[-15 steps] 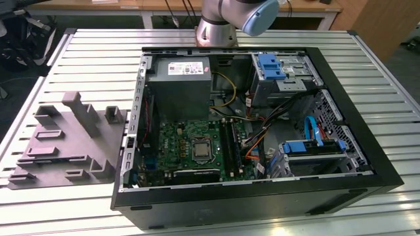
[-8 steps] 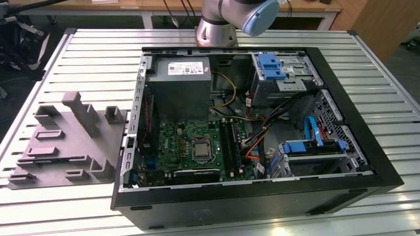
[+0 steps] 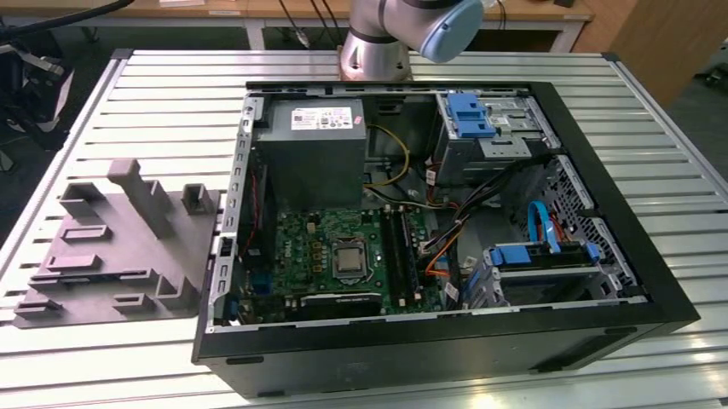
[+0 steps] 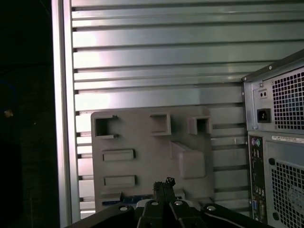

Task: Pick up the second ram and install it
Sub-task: 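Reach for the second ram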

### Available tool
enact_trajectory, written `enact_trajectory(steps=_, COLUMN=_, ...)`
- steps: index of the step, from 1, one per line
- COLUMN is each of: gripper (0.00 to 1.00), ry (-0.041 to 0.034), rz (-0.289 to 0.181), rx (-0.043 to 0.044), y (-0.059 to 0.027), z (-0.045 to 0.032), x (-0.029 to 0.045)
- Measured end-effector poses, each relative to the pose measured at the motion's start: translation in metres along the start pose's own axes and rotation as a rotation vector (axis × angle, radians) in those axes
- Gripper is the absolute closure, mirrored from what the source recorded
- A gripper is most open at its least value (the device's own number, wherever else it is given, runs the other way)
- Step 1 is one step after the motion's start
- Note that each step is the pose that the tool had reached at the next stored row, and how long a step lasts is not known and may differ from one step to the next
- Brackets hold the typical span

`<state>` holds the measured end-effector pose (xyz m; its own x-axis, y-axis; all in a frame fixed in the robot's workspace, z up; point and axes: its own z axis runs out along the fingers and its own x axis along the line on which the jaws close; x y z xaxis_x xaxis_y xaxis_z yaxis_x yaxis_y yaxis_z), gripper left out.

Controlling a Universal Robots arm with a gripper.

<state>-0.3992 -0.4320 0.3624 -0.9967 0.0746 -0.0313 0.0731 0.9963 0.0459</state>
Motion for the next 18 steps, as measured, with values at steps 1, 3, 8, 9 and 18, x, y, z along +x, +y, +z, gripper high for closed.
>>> enact_trajectory(steps=1, gripper=0.90, ry=0.0000, rz=0.000, rx=0.0000, y=-0.0008, z=0.0009, x=0.0010)
enact_trajectory(steps=3, gripper=0.90, ry=0.0000, rz=0.000, rx=0.0000, y=-0.0022, z=0.0027, x=0.0027)
enact_trajectory(steps=8, gripper=0.90, ry=0.0002, rz=0.000, rx=0.0001, y=-0.0062, z=0.0075, x=0.0055)
enact_trajectory(steps=9, gripper=0.90, ry=0.0001, rz=0.000, rx=0.0000, y=-0.0071, z=0.0085, x=0.0061)
enact_trajectory(steps=18, gripper=0.90, ry=0.0001, rz=-0.001, rx=0.0000, y=-0.0160, z=0.0158, x=0.0111)
